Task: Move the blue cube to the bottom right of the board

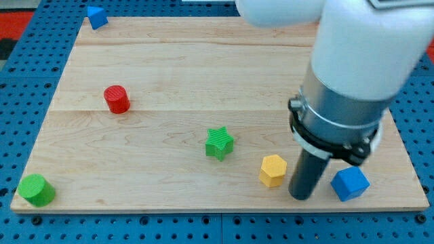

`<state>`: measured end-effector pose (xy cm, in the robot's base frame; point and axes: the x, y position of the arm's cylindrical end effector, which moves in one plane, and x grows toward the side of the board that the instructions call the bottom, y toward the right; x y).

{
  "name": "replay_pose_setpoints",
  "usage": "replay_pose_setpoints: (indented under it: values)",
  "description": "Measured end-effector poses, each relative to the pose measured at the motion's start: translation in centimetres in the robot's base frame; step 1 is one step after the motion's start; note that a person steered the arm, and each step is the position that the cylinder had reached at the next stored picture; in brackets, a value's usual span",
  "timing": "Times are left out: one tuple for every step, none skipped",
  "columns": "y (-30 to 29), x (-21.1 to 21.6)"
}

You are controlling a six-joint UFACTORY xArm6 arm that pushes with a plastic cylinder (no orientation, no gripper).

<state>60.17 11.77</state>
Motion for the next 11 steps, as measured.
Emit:
replay_pose_setpoints:
  values:
    - [1.2, 0.0]
    - [1.1, -0.8]
    - [2.8, -0.8]
    - [4.9, -0.8]
    - [5.0, -0.8]
    - [5.3, -0.8]
    - [7.2, -0.8]
    - [9.2, -0.8]
    - [10.6, -0.8]
    - [9.4, -0.8]
    - [8.6, -5.7]
